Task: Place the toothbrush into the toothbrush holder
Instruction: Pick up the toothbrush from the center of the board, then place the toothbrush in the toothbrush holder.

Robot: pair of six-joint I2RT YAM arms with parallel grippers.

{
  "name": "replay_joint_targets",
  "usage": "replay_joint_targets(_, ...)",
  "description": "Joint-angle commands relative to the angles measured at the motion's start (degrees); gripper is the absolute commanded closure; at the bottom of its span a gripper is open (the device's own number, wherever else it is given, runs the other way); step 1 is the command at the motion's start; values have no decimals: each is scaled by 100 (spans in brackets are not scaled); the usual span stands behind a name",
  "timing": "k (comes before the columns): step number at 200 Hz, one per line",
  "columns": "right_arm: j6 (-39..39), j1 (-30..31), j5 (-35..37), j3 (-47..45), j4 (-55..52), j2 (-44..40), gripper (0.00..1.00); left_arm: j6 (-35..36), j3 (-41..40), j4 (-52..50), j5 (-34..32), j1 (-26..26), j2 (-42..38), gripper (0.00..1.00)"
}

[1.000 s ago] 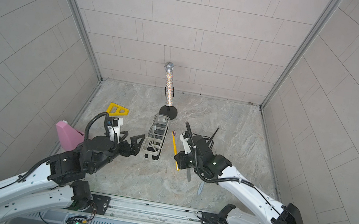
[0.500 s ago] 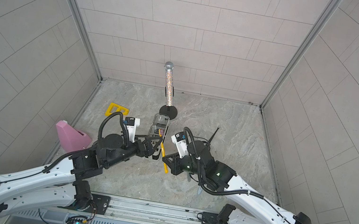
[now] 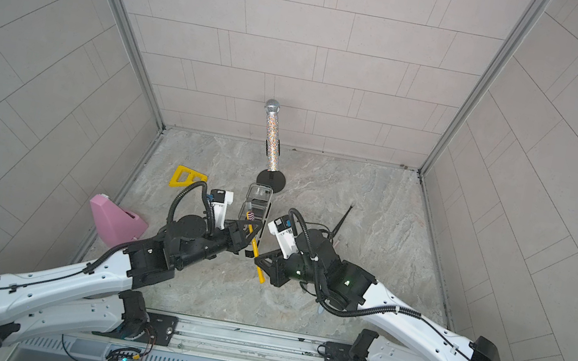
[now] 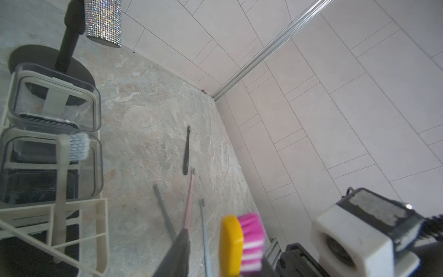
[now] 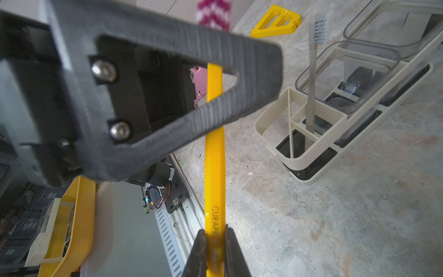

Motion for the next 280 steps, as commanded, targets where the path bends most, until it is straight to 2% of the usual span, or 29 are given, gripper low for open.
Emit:
replay_joint_targets(1, -86, 34, 11, 73, 94, 33, 90, -58, 43, 49, -21, -18, -48, 78)
replay_joint_targets(34, -106, 38, 32, 46, 101, 65, 90, -28, 67, -74, -35, -24, -87, 92)
replay_joint_targets(45, -110, 40, 46, 46, 93, 70, 86, 3, 73, -114, -42, -20, -103, 96)
replay_joint_targets(52, -117, 45, 75, 44, 66, 60, 78, 30, 91, -160, -64, -19, -119, 97)
replay_joint_targets(74, -204, 36, 339, 68, -178, -86, 41, 294, 211, -546, -233, -19, -268, 99)
replay_joint_targets(79, -222, 34, 461, 64, -265, -163, 36, 406, 257, -720, -311, -19, -335, 99)
replay_joint_targets(89, -250, 19, 616, 35, -381, -302, 32, 661, 396, -1105, -552, -14, -497, 99)
replay_joint_targets(112, -250, -104, 797, -160, -529, -664, 30, 1365, 728, -1924, -1293, -19, -988, 99)
replay_joint_targets(133, -178, -239, 851, -414, -543, -863, 30, 2018, 955, -2152, -1970, -19, -1284, 99)
replay_joint_targets(154, -126, -308, 863, -566, -519, -884, 30, 2675, 817, -1660, -2586, -19, -1341, 99)
replay_joint_targets(179, -132, -318, 885, -595, -521, -840, 30, 3257, 320, -422, -3145, -20, -1224, 100)
replay_joint_targets(216, -172, -318, 955, -630, -551, -846, 30, 3721, -68, 858, -3560, -9, -772, 100)
replay_joint_targets(230, -195, -322, 969, -647, -582, -849, 30, 3725, -133, 1044, -3714, 6, -591, 100)
replay_joint_targets(280, -233, -326, 1039, -714, -635, -865, 30, 3697, -484, 1592, -3659, 77, -284, 100)
